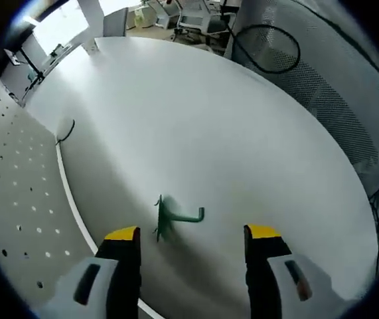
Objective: Insert the hook assembly into the mounting plate slot until the hook locks in place.
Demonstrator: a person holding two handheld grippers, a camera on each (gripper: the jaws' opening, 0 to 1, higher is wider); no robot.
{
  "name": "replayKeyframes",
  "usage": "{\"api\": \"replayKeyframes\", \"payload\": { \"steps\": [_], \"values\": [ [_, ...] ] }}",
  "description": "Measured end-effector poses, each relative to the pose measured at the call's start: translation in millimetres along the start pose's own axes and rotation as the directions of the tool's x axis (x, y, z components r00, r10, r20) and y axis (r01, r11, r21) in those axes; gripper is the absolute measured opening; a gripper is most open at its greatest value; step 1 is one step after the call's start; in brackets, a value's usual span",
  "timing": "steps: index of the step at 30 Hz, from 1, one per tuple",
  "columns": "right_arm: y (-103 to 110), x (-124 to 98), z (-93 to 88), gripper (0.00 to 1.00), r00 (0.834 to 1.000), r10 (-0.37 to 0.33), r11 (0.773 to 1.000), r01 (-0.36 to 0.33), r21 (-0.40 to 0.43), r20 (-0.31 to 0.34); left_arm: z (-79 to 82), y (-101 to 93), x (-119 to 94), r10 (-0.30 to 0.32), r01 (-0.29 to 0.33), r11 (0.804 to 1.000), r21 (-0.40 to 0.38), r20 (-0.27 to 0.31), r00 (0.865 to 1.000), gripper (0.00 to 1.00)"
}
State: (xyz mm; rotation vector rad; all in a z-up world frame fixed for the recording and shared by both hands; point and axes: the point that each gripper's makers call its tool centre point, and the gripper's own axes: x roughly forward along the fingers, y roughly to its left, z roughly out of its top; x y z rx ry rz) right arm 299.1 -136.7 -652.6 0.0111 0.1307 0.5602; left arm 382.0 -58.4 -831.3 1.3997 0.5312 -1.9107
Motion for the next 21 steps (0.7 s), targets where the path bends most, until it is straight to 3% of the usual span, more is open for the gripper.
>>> {"api": "replayKeyframes", "payload": {
  "steps": [11, 21],
  "values": [
    [-2.1, -0.1, -0.6, 0.61, 1.0, -0.004, 1.0, 0.004, 0.005, 0.002, -0.2, 0.0, 4.2, -0.079, 0.079, 0.997, -0.011, -0.011, 0.997, 0.65],
    [-2.5, 0.0, -0.1, 0.61, 1.0, -0.004, 1.0, 0.004, 0.009, 0.005, 0.2, 2.9, 3.5, -0.081, 0.081, 0.997, -0.002, -0.007, 0.997, 0.6]
  ]
}}
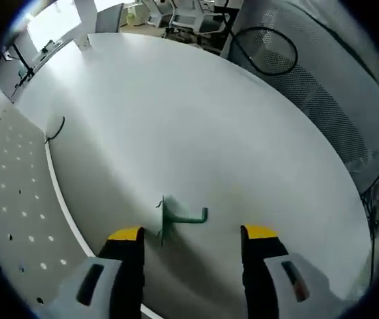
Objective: Insert the hook assembly into the mounting plate slot until the hook locks in place.
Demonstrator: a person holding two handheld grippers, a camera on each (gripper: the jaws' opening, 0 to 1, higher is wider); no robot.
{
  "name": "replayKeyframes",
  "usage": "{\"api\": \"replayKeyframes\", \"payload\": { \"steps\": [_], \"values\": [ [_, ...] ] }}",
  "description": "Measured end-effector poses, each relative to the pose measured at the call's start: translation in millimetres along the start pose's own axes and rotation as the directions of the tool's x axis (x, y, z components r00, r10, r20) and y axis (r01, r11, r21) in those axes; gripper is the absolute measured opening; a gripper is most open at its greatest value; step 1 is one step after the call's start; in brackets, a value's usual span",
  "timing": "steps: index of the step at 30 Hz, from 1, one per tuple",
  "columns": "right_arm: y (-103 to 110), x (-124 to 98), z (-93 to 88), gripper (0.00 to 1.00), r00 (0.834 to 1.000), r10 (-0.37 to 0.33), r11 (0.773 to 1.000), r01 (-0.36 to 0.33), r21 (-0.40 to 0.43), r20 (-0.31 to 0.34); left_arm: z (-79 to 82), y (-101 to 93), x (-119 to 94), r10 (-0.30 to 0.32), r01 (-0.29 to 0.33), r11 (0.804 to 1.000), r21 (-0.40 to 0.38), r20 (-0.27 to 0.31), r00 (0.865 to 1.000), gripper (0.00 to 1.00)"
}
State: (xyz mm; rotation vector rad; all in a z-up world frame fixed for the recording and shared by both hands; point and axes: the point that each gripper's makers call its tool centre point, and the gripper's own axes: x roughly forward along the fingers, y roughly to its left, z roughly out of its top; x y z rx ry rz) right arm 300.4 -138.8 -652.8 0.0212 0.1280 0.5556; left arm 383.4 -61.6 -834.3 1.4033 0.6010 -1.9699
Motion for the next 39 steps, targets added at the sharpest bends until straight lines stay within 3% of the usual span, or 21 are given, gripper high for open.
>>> {"api": "replayKeyframes", "payload": {
  "steps": [7, 14, 22, 29, 39],
  "values": [
    [-1, 0, -0.6, 0.6, 1.0, -0.004, 1.0, 0.004, 0.004, -0.003, -1.3, 2.4, 0, 0.005, -0.004, 1.0, -0.009, 0.019, 1.0, 0.58],
    [-1, -1, 0.0, 0.6, 1.0, -0.005, 1.0, 0.005, 0.003, 0.0, -2.3, 2.9, -2, 0.008, -0.008, 1.0, -0.006, 0.014, 1.0, 0.46],
    [-2, -1, -0.4, 0.59, 1.0, -0.008, 1.0, 0.008, 0.001, -0.002, -1.1, 11.0, -3, 0.039, -0.037, 0.997, -0.07, 0.031, 0.999, 0.32],
    [-3, -1, -0.3, 0.58, 1.0, -0.011, 1.0, 0.011, 0.001, 0.0, -0.2, 12.4, -3, 0.055, -0.051, 0.995, -0.081, 0.047, 0.997, 0.21],
    [-3, -1, 0.8, 0.58, 1.0, -0.013, 1.0, 0.013, 0.005, 0.004, -0.2, 16.2, -2, 0.094, -0.09, 0.99, -0.104, 0.038, 0.995, 0.12]
  ]
}}
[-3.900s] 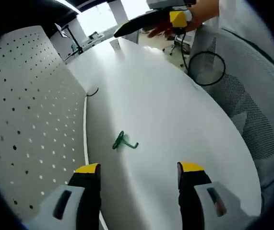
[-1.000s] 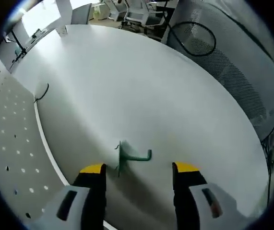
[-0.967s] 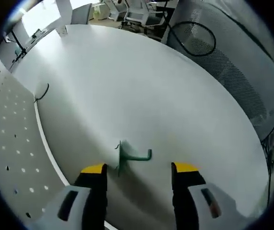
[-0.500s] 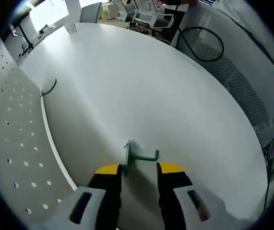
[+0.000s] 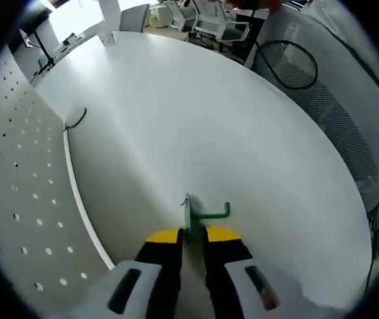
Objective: Insert the hook assembly into the mounting plate slot until the hook locks in place.
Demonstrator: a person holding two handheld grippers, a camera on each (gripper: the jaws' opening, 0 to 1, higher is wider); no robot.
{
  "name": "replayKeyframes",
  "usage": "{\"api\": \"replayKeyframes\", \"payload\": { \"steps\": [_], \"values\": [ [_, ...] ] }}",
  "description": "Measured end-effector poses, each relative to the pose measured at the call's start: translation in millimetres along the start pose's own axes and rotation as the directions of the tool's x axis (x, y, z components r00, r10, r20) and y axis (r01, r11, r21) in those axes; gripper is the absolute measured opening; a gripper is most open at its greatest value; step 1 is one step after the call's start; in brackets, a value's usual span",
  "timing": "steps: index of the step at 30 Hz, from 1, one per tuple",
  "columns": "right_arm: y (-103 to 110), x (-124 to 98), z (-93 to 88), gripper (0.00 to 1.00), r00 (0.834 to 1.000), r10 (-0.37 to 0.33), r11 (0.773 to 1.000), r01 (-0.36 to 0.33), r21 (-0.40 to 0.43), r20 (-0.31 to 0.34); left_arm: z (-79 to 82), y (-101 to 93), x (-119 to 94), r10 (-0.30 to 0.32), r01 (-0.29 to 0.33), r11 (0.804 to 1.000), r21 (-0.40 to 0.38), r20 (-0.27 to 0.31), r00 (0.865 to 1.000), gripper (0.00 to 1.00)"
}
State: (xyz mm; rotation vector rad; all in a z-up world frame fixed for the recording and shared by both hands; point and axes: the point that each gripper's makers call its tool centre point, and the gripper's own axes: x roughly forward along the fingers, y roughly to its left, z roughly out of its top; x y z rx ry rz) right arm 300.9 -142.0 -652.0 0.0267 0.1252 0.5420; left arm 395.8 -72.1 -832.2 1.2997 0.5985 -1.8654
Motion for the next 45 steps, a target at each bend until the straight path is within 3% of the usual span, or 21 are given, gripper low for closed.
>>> {"api": "replayKeyframes", "payload": {
  "steps": [11, 31, 45],
  "values": [
    [-1.0, -0.8, 1.4, 0.57, 1.0, -0.004, 1.0, 0.004, 0.004, 0.005, 0.2, 4.8, 0.4, 0.048, -0.048, 0.999, -0.01, -0.002, 0.999, 0.05],
    [-1.3, -1.1, 0.9, 0.59, 1.0, -0.002, 1.0, 0.002, 0.006, 0.005, -0.1, 6.0, 0.8, 0.06, -0.06, 0.998, 0.021, -0.003, 0.998, 0.04],
    [-0.6, -1.2, 1.3, 0.6, 1.0, -0.002, 1.0, 0.002, 0.006, 0.007, 0.0, 6.8, 0.0, 0.107, -0.107, 0.994, 0.036, -0.004, 0.994, 0.02]
  ]
}}
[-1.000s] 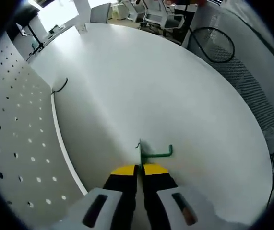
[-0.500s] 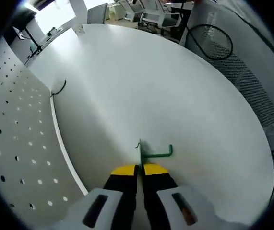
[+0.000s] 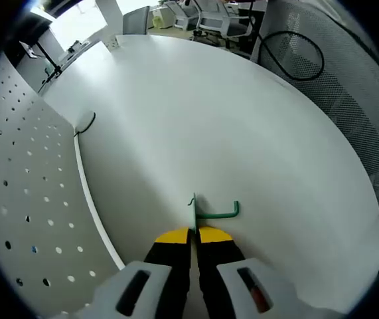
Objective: Insert the hook assembly into the mounting plate slot until the hook locks in place.
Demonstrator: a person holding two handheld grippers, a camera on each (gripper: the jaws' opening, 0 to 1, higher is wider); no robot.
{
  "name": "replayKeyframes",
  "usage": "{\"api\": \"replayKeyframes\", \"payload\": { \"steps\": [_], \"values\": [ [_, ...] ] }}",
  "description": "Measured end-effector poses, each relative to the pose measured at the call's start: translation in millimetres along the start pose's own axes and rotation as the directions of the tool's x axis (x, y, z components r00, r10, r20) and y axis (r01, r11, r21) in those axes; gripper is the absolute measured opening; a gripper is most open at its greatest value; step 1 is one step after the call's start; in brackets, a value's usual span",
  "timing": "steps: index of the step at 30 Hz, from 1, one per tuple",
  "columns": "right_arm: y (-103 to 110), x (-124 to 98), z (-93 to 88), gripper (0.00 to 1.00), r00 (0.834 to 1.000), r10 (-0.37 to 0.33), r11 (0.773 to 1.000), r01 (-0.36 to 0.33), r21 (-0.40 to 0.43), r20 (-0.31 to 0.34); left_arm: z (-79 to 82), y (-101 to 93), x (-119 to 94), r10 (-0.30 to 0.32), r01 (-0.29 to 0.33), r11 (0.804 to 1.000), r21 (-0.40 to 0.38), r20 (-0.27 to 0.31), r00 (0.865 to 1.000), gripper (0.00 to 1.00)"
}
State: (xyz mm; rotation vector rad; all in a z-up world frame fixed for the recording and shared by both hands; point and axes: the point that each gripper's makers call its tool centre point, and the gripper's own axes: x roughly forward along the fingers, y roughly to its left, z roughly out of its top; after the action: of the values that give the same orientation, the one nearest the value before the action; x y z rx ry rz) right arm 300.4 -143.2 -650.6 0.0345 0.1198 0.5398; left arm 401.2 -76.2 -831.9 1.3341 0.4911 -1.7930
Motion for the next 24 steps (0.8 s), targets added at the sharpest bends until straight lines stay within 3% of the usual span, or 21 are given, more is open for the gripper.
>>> {"api": "replayKeyframes", "payload": {
  "steps": [3, 13, 24],
  "values": [
    [0, 0, -0.2, 0.6, 1.0, -0.002, 1.0, 0.002, -0.001, -0.002, 4.1, -2.9, -1, -0.002, 0.003, 0.999, -0.046, 0.031, 1.0, 0.02],
    [-1, 0, 0.3, 0.6, 1.0, -0.005, 1.0, 0.005, 0.002, 0.001, 8.1, 2.1, -6, 0.039, -0.036, 0.998, -0.052, 0.069, 0.997, 0.02],
    [-1, 0, 2.4, 0.6, 1.0, -0.008, 1.0, 0.008, 0.011, 0.01, 21.0, 8.7, -22, 0.133, -0.113, 0.985, -0.134, 0.154, 0.979, 0.02]
  ]
}}
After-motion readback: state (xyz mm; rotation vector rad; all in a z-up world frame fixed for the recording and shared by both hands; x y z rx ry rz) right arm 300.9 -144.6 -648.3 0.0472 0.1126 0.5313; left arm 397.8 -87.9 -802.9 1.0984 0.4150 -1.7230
